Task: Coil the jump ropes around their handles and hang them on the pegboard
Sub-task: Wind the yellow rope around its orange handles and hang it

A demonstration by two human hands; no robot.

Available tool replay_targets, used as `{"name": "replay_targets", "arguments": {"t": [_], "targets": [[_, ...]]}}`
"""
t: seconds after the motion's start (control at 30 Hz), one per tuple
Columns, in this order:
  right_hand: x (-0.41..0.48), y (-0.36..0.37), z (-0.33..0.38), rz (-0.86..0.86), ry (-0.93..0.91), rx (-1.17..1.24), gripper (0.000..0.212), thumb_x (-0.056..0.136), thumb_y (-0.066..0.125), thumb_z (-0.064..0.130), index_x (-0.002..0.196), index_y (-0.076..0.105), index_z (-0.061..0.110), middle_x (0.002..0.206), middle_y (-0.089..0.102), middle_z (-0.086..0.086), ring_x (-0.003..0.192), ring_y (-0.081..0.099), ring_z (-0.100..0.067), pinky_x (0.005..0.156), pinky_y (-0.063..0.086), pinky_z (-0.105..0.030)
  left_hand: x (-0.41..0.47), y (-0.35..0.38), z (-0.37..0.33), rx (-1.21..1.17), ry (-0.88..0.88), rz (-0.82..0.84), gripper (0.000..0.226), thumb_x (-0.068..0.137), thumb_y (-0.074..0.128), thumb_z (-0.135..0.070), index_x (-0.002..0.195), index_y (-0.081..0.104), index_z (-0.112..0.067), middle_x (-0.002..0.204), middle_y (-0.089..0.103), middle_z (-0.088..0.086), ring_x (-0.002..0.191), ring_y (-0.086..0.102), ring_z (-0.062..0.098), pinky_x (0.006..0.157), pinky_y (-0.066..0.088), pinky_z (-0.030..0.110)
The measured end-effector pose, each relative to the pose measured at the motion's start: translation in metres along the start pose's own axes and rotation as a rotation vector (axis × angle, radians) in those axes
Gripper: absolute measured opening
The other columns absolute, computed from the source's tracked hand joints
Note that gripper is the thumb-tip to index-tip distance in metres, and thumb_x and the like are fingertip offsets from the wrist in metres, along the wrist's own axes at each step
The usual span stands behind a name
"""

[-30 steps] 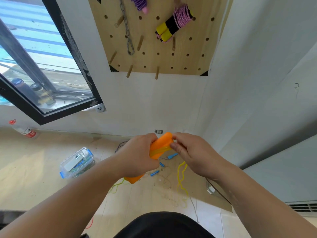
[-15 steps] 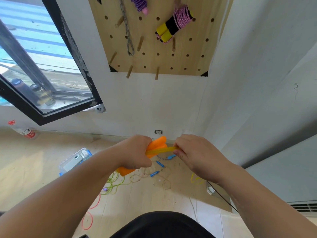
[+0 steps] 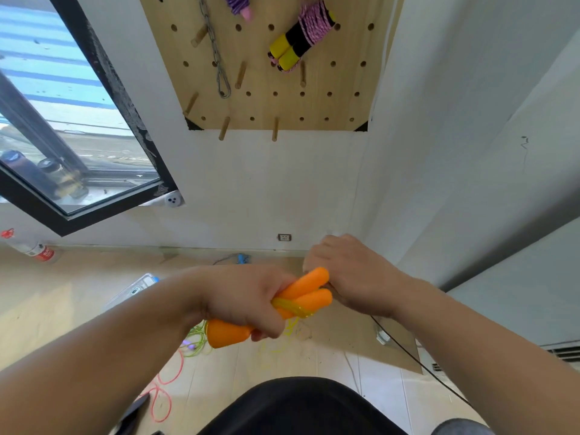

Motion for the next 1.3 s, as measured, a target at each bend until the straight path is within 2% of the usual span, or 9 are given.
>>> {"name": "replay_targets", "arguments": {"t": [0.27, 0.43, 0.6, 0.7, 0.8, 0.9, 1.03, 1.13, 1.3], "targets": [[0.034, -0.007, 0.012, 0.186, -0.138, -0.257, 0.034, 0.092, 0.03, 0.04, 0.084, 0.059, 0.024, 0.087, 0.059, 0.008, 0.093, 0.053, -0.019, 0.072, 0.042, -0.036, 0.021, 0.008, 0.038, 0.419, -0.21, 0.064, 0.021, 0.085, 0.068, -0.022, 0.093, 0.048, -0.018, 0.083, 0.051, -0.001, 0.067, 0.049, 0.012, 0.061, 0.041, 0.028], [0.031, -0.008, 0.018, 0.247, -0.045, -0.176, 0.043, 0.086, 0.026, 0.048, 0.07, 0.051, 0.018, 0.066, 0.051, 0.001, 0.071, 0.051, -0.023, 0.064, 0.04, -0.035, 0.028, -0.013, 0.066, 0.441, -0.279, -0.104, 0.023, 0.08, 0.068, -0.023, 0.092, 0.051, -0.014, 0.079, 0.049, 0.002, 0.068, 0.048, 0.018, 0.062, 0.039, 0.031], [0.016, -0.009, 0.013, 0.186, 0.134, 0.068, 0.03, 0.106, 0.031, 0.048, 0.1, 0.046, 0.022, 0.07, 0.039, 0.008, 0.072, 0.048, -0.023, 0.064, 0.033, -0.036, 0.023, -0.04, 0.073, 0.192, -0.262, -0.355, 0.021, 0.074, 0.071, -0.016, 0.082, 0.051, -0.014, 0.069, 0.049, 0.001, 0.059, 0.049, 0.016, 0.059, 0.042, 0.031], [0.007, -0.013, 0.007, 0.104, 0.204, 0.062, 0.017, 0.106, 0.032, 0.04, 0.1, 0.037, 0.025, 0.067, 0.036, 0.008, 0.067, 0.045, -0.023, 0.061, 0.03, -0.036, 0.021, -0.042, 0.079, 0.11, -0.29, -0.385, 0.027, 0.073, 0.072, -0.016, 0.091, 0.054, -0.005, 0.071, 0.049, 0.003, 0.061, 0.051, 0.017, 0.06, 0.043, 0.032], [0.005, -0.019, 0.006, 0.01, 0.201, -0.188, 0.018, 0.082, 0.067, 0.015, 0.091, 0.053, 0.02, 0.059, 0.034, 0.008, 0.052, 0.04, -0.022, 0.049, 0.027, -0.03, 0.022, -0.039, 0.083, 0.16, -0.344, -0.367, 0.027, 0.069, 0.071, -0.022, 0.087, 0.053, -0.011, 0.073, 0.049, 0.003, 0.063, 0.051, 0.019, 0.061, 0.042, 0.032], [0.001, -0.033, 0.012, -0.194, 0.145, -0.299, 0.043, 0.063, 0.053, -0.002, 0.1, 0.072, 0.01, 0.055, 0.046, 0.002, 0.048, 0.04, -0.024, 0.052, 0.022, -0.029, 0.024, -0.044, 0.078, 0.029, -0.346, -0.418, 0.025, 0.067, 0.071, -0.019, 0.081, 0.051, -0.014, 0.072, 0.053, 0.005, 0.063, 0.055, 0.021, 0.061, 0.045, 0.034], [-0.007, -0.042, 0.0, -0.373, 0.237, -0.223, 0.043, 0.081, 0.048, -0.001, 0.117, 0.07, 0.005, 0.058, 0.055, -0.001, 0.05, 0.05, -0.028, 0.059, 0.027, -0.031, 0.021, -0.044, 0.057, -0.451, -0.213, -0.477, 0.02, 0.076, 0.068, 0.0, 0.088, 0.054, -0.007, 0.066, 0.058, 0.011, 0.058, 0.059, 0.022, 0.061, 0.052, 0.036], [-0.014, -0.027, -0.023, -0.37, 0.434, 0.083, 0.017, 0.097, 0.053, 0.028, 0.103, 0.066, 0.019, 0.066, 0.063, 0.002, 0.06, 0.058, -0.026, 0.057, 0.042, -0.033, 0.015, -0.043, 0.041, -0.707, -0.069, -0.472, 0.024, 0.071, 0.065, 0.001, 0.089, 0.05, -0.005, 0.063, 0.054, 0.016, 0.056, 0.054, 0.026, 0.06, 0.051, 0.037], [-0.016, -0.02, -0.025, -0.394, 0.449, 0.395, 0.031, 0.1, 0.043, 0.041, 0.096, 0.067, 0.021, 0.077, 0.066, 0.007, 0.079, 0.059, -0.016, 0.071, 0.05, -0.039, 0.01, -0.041, 0.027, -0.933, 0.121, -0.418, 0.031, 0.066, 0.06, 0.001, 0.092, 0.046, -0.007, 0.065, 0.045, 0.015, 0.053, 0.05, 0.026, 0.059, 0.048, 0.037]]}}
Point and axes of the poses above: each hand's wrist, its own x-axis towards the middle knuckle, its own y-axis out of the palm, z = x × y, the point moved 9 cm from there along x, towards the middle knuckle
